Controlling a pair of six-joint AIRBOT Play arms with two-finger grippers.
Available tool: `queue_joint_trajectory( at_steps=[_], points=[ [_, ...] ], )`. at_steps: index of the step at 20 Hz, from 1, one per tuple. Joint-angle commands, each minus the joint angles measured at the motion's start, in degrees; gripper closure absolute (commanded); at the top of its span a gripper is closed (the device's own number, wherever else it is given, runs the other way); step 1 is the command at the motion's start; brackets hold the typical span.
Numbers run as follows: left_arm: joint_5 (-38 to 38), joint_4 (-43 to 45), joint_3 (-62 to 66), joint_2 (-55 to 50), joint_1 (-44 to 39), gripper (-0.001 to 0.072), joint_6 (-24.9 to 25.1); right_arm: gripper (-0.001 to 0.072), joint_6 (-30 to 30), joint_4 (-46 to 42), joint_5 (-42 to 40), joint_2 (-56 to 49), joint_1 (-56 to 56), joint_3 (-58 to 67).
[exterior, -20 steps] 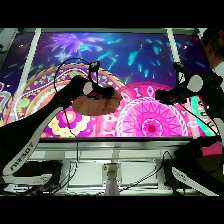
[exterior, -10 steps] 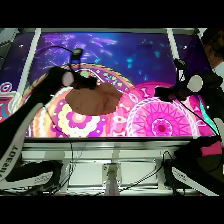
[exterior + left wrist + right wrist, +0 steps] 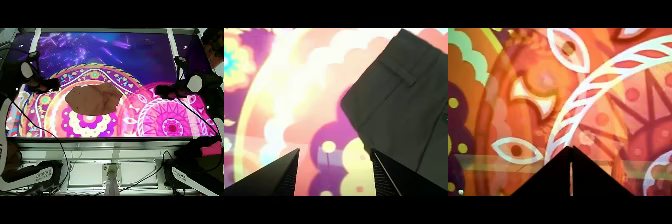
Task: Fold the clothes and pants, and hang the long-sleeved shirts on hangers.
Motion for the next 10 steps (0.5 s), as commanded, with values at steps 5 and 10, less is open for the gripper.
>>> queue_joint_trajectory(
  at_steps=[5,10],
  points=[
    [3.8,-5.7,-11.3,-0.2,3.4,0.0208,1.5,0.0702,-0.1,0.0,-4.5,0.0,0.0,0.0],
    [9.9,-17.3,-12.4,-3.9,3.4,0.0208,3.6,0.0702,-0.1,0.0,-4.8,0.0,0.0,0.0]
  ],
)
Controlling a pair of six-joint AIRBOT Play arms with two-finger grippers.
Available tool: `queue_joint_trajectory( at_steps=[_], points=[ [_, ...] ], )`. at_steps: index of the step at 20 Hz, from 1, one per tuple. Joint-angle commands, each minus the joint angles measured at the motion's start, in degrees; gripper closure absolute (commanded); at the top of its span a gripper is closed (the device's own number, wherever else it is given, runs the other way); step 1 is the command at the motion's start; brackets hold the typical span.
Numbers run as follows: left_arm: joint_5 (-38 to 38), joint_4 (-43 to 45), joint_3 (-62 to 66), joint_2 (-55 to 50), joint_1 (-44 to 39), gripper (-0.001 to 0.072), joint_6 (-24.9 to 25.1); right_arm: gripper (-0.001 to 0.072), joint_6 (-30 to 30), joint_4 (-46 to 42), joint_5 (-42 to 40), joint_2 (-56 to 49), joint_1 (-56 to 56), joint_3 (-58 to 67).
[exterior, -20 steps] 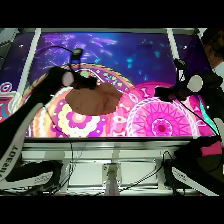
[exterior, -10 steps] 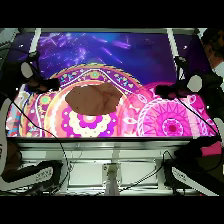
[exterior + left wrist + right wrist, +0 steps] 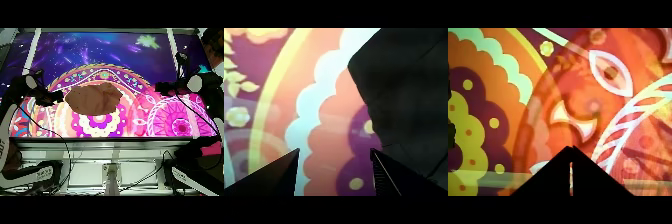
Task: Fold the clothes and pants, and hang the long-sleeved shirts on hangers.
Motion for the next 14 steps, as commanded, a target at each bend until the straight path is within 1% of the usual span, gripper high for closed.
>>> queue_joint_trajectory(
  at_steps=[1,3,6,11,14],
  points=[
    [4.8,-8.0,-1.1,-2.9,0.2,0.0208,1.0,0.0702,0.0,0.1,-0.5,0.0,0.0,0.0],
    [6.2,-8.9,-1.1,-4.5,0.2,0.0208,1.0,0.0702,0.0,0.1,-0.6,0.0,0.0,0.0],
    [10.9,-9.1,-1.6,-5.2,0.2,0.0207,0.8,0.0702,0.0,0.0,-1.0,0.0,0.0,0.0],
    [16.0,-9.3,-4.7,-5.7,0.2,0.0201,-6.0,0.0702,0.0,0.0,-1.9,0.0,0.0,0.0],
    [20.5,-13.5,-7.2,-5.8,0.2,0.0202,-6.3,0.0702,0.0,0.0,-1.9,0.0,0.0,0.0]
  ],
)
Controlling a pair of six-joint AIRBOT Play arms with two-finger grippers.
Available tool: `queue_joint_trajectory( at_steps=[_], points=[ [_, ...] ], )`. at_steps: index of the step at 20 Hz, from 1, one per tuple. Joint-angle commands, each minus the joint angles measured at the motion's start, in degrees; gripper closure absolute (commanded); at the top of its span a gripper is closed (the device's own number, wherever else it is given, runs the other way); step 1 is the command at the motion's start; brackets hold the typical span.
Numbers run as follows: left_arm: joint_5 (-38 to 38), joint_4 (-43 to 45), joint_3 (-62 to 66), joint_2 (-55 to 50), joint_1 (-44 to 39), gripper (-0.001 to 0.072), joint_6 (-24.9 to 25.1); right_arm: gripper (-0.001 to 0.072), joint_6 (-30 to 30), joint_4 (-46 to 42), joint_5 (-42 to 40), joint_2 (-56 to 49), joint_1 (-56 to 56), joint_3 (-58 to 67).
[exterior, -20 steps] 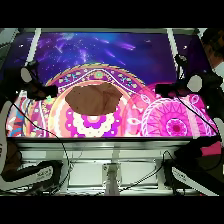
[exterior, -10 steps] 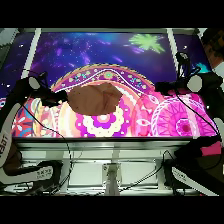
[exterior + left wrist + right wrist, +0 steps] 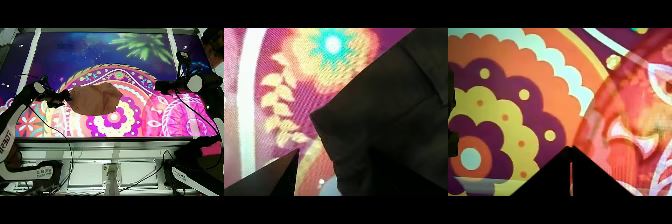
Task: Fold the clothes and pants, and hang the long-sleeved shirts on hangers.
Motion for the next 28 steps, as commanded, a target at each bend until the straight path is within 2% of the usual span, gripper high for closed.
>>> queue_joint_trajectory(
  at_steps=[1,6,7,8,9,13,14,15,16,19,23,28],
  points=[
    [6.4,-5.4,-2.6,-0.2,0.1,0.0203,-1.8,0.0702,0.0,0.0,-0.2,0.0,0.0,0.0],
    [12.4,-7.4,-2.8,-0.3,-0.1,0.0217,-1.8,0.0702,0.0,0.1,-0.2,0.0,0.0,0.0],
    [13.7,-7.5,-2.8,-0.3,-0.1,0.0261,-1.9,0.0702,0.0,0.1,-0.2,0.0,0.0,0.0],
    [14.8,-7.4,-2.8,-0.5,-0.1,0.0351,-1.9,0.0702,0.0,0.1,-0.2,0.0,0.0,0.0],
    [15.6,-7.6,-2.8,-0.8,-0.2,0.0372,-1.9,0.0702,0.0,0.1,-0.2,0.0,0.0,0.0],
    [15.9,-8.3,-2.8,-3.7,-1.0,0.0375,-1.9,0.0702,0.0,0.1,-0.3,0.0,0.0,0.0],
    [16.3,-8.9,-2.8,-4.3,-1.4,0.0441,-1.8,0.0702,0.0,0.1,-0.3,0.0,0.0,0.0],
    [17.2,-9.2,-2.8,-4.5,-1.7,0.0598,-1.9,0.0702,0.0,0.1,-0.3,0.0,0.0,0.0],
    [18.1,-9.2,-2.8,-4.5,-1.9,0.0680,-1.8,0.0702,0.0,0.1,-0.3,0.0,0.0,0.0],
    [20.3,-9.1,-2.7,-3.3,-1.9,0.0682,-0.4,0.0702,0.0,0.1,-0.3,0.0,0.0,0.0],
    [22.3,-9.1,-2.7,3.5,-1.9,0.0682,7.6,0.0702,0.0,0.5,-2.4,0.0,0.0,0.0],
    [22.8,-9.1,-2.7,17.4,-2.6,0.0682,8.1,0.0702,0.0,3.4,-3.6,0.0,0.0,0.0]
  ],
)
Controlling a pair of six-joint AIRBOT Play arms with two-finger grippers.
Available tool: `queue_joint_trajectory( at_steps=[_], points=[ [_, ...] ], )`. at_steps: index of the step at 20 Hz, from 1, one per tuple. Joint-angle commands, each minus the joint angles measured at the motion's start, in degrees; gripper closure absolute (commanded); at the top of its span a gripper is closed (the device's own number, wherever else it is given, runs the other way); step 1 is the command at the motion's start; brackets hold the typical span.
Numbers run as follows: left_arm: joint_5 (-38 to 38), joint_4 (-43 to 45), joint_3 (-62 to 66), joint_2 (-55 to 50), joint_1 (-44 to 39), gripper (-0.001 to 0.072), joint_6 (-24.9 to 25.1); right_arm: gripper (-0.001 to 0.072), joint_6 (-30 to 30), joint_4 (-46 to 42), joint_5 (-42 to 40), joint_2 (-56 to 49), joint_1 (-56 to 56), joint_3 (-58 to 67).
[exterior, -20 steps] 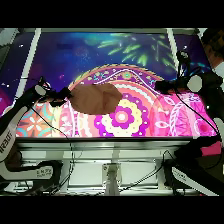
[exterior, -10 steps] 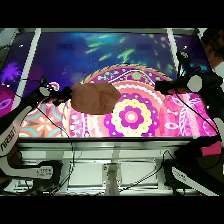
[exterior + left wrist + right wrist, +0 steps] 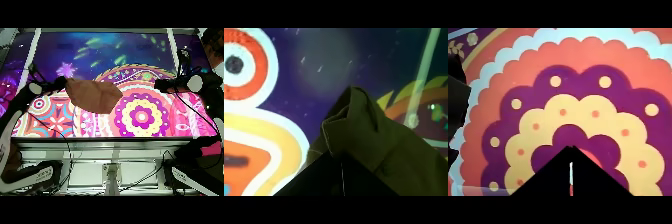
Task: Fold the clothes and pants, and hang the long-sleeved shirts on hangers.
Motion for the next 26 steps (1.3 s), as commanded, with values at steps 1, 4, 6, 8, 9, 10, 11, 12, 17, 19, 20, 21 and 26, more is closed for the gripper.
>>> queue_joint_trajectory(
  at_steps=[1,4,6,8,9,10,11,12,17,19,20,21,26],
  points=[
    [0.9,0.0,0.0,9.6,-1.0,0.0682,1.5,0.0702,-0.8,2.1,-0.8,0.0,0.0,0.0],
    [2.6,0.0,0.0,17.0,-3.5,0.0682,1.4,0.0701,-10.1,3.4,0.1,0.0,1.9,0.0],
    [5.0,0.0,0.0,20.5,-5.8,0.0682,1.4,0.0701,-18.2,7.3,1.6,0.0,4.8,0.0],
    [7.2,0.0,0.0,22.8,-8.7,0.0682,1.4,0.0701,-21.4,9.7,1.6,0.0,8.7,-0.2],
    [7.9,0.0,0.0,23.6,-10.3,0.0682,1.4,0.0701,-21.4,9.7,1.4,0.0,10.6,-0.2],
    [8.3,0.0,0.0,24.2,-12.0,0.0682,1.4,0.0701,-21.3,9.6,1.3,-0.1,12.2,-0.2],
    [8.5,0.0,0.0,24.5,-13.4,0.0682,1.4,0.0701,-21.3,9.5,1.4,-0.2,13.5,-0.2],
    [8.6,0.0,0.0,24.8,-15.0,0.0682,1.4,0.0701,-21.3,9.2,1.3,-0.2,14.3,-0.2],
    [10.0,0.0,0.0,25.5,-21.0,0.0682,1.4,0.0702,-20.9,11.3,1.0,-0.2,14.7,-0.2],
    [12.1,0.0,0.0,25.7,-23.1,0.0682,1.4,0.0701,-20.8,13.7,0.9,-0.3,14.7,-0.2],
    [13.5,0.0,0.0,25.7,-24.1,0.0682,1.4,0.0701,-20.3,14.9,0.9,-0.3,14.7,-0.2],
    [15.2,0.0,0.0,25.8,-25.0,0.0683,1.4,0.0701,-19.4,16.4,1.0,-0.3,14.7,-0.2],
    [21.9,0.0,0.0,26.1,-29.1,0.0683,0.9,0.0265,-26.6,22.1,1.0,-0.7,16.8,-0.2]
  ],
)
